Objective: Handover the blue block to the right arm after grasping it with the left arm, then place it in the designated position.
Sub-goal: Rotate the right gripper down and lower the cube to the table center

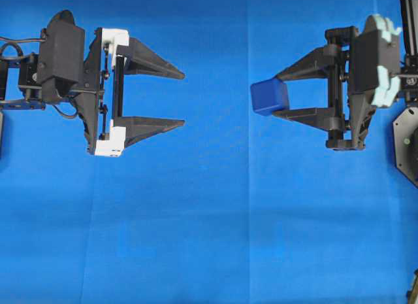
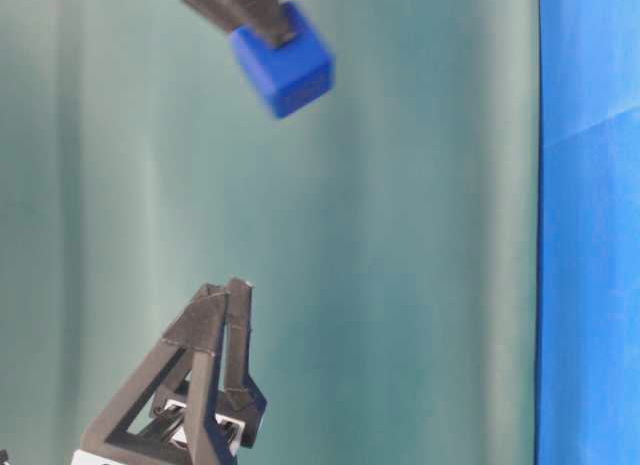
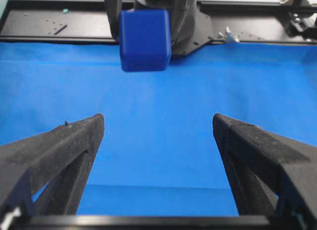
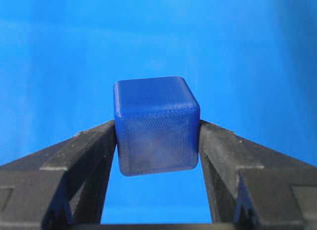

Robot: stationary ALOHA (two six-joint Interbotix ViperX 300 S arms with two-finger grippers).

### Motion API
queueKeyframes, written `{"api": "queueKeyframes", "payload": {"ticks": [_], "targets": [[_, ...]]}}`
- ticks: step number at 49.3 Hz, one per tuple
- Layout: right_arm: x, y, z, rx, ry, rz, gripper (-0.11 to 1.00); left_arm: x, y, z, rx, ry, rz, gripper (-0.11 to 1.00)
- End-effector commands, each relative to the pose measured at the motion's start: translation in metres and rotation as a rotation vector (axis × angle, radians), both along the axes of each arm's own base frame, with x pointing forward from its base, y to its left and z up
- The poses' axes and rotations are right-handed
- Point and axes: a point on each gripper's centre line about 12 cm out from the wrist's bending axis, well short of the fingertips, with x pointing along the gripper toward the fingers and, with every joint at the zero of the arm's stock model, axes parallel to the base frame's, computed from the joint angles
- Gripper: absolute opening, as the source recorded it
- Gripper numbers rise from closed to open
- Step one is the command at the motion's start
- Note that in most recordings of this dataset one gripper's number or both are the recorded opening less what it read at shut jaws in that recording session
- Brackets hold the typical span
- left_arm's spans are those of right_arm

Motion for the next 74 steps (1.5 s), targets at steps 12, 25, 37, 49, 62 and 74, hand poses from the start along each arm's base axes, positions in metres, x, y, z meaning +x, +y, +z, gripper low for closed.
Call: {"api": "queueKeyframes", "payload": {"ticks": [12,25,37,49,62,74], "targets": [[-0.003,0.001,0.000,0.010,0.051,-0.007,0.45,-0.001,0.000,0.012,0.001,-0.035,-0.001,0.93],[-0.003,0.001,0.001,0.010,0.046,-0.006,0.45,-0.001,0.000,0.011,0.001,-0.034,0.000,0.93],[-0.003,0.001,0.000,0.010,0.048,-0.006,0.45,-0.001,0.000,0.010,0.000,-0.028,-0.001,0.93],[0.002,0.001,-0.010,0.009,0.058,-0.002,0.45,-0.001,0.000,0.011,0.000,-0.029,-0.001,0.93],[0.023,0.003,-0.034,0.014,0.039,0.015,0.45,0.000,0.000,0.011,-0.001,-0.029,-0.001,0.93],[0.054,0.004,-0.069,0.031,0.036,0.028,0.45,-0.001,0.000,0.010,-0.003,-0.026,-0.001,0.93]]}}
